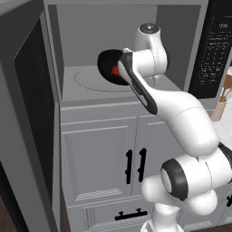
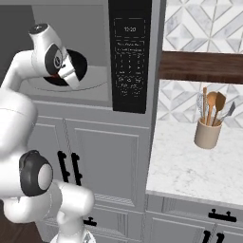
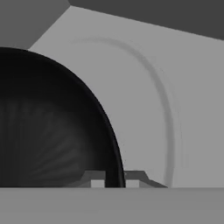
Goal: Pick the bell pepper from the sink and place it in the bowl. Then pick the bowl and place it in the microwave. Then close the microwave door and press the start button.
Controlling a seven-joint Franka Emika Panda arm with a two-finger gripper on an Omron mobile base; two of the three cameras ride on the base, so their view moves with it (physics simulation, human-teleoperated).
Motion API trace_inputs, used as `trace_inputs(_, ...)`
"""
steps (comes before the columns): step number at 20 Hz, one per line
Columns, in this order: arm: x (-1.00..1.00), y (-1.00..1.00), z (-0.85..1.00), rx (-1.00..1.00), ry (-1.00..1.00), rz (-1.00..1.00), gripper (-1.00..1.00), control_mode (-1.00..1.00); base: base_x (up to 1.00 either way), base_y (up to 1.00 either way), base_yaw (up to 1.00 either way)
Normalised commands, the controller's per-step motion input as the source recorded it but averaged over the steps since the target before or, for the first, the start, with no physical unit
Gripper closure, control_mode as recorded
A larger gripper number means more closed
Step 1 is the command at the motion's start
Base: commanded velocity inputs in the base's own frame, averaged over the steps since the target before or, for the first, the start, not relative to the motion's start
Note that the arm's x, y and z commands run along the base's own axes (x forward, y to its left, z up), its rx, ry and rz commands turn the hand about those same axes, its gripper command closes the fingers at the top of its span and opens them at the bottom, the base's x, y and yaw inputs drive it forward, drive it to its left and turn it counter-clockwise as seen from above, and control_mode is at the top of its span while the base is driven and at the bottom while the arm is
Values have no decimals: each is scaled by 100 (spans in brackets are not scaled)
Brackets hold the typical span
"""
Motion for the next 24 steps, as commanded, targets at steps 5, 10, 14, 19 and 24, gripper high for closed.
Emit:
trace_inputs(5,-4,9,-4,0,-8,0,-100,-100,0,0,0)
trace_inputs(10,-75,1,0,0,-15,0,-100,-100,0,0,0)
trace_inputs(14,-100,-9,0,0,-24,0,-100,-100,0,0,0)
trace_inputs(19,-100,-12,-8,-7,-24,0,-100,-100,0,0,0)
trace_inputs(24,-90,-28,-11,-34,-30,1,-100,-100,0,0,0)
